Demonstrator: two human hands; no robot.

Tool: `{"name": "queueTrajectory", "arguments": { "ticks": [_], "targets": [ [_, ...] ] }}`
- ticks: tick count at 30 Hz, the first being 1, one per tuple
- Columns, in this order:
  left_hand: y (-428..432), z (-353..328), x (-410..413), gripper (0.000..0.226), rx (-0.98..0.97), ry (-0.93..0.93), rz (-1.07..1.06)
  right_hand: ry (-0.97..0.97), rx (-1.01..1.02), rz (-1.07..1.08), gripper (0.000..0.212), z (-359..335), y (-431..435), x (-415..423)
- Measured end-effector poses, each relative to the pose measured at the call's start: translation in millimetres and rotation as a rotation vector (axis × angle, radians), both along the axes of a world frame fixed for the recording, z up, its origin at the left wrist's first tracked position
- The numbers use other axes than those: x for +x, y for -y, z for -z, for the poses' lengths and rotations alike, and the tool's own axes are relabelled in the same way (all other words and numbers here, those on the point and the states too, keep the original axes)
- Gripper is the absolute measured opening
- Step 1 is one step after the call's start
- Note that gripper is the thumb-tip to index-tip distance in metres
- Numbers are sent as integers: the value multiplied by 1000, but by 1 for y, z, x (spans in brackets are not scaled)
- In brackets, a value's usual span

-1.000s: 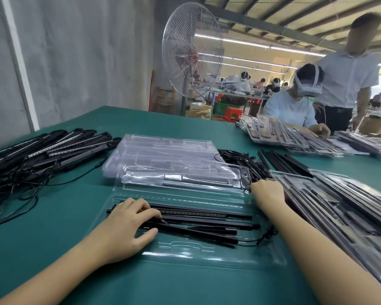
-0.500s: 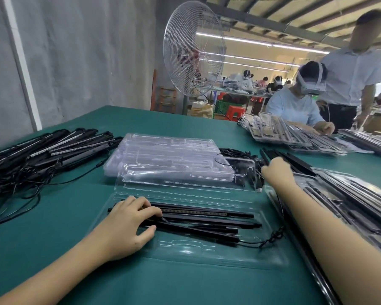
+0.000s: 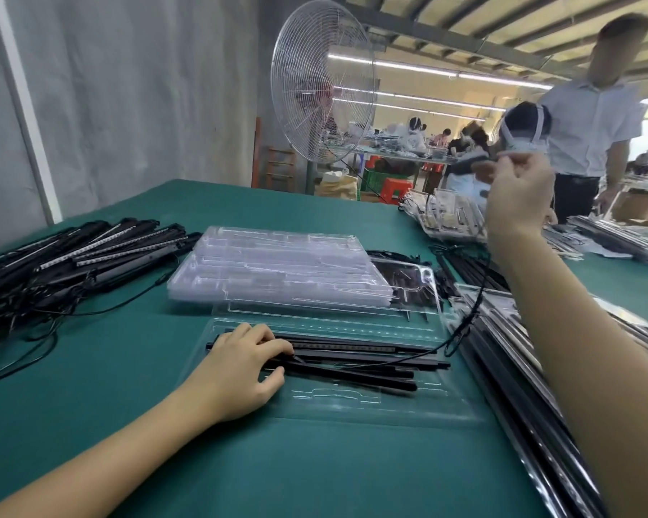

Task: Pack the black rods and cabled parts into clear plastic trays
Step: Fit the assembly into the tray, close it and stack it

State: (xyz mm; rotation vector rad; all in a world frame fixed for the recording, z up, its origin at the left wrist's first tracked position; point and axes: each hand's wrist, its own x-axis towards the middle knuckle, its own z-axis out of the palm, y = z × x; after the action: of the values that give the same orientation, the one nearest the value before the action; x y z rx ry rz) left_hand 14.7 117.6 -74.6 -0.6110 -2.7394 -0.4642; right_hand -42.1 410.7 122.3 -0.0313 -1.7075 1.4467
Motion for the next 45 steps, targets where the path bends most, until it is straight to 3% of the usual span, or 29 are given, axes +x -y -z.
{"name": "queueTrajectory", "arguments": {
  "ticks": [2, 5, 10, 21, 27, 30, 34, 38, 45],
  "targets": [
    [0, 1, -1, 33, 7, 6, -3, -44, -87, -205, 13, -6, 9, 8],
    [1, 0, -2, 33, 12, 8, -4, 75, -239, -564, 14, -4, 21, 18],
    [1, -1, -3, 33, 9, 12, 5, 230, -365, -871, 18, 18, 37, 24],
    [3, 0, -4, 33, 14, 9, 6, 389, -444, -966, 14, 54, 50, 29],
    [3, -1, -2, 29, 34, 15, 12, 423, -147, -1094, 12, 82, 40, 42],
    [3, -2, -2, 29, 76, 45, 11, 515, 102, -1096, 13, 93, 36, 50],
    [4, -5, -4, 30, 92, 87, -2, 693, 537, -961, 18, 104, 36, 58],
    [7, -6, -5, 31, 83, 131, 1, 836, 842, -798, 30, 115, 36, 63],
    [-7, -6, -2, 32, 158, 121, -119, 892, 1069, -615, 14, 140, 49, 73]
  ]
}}
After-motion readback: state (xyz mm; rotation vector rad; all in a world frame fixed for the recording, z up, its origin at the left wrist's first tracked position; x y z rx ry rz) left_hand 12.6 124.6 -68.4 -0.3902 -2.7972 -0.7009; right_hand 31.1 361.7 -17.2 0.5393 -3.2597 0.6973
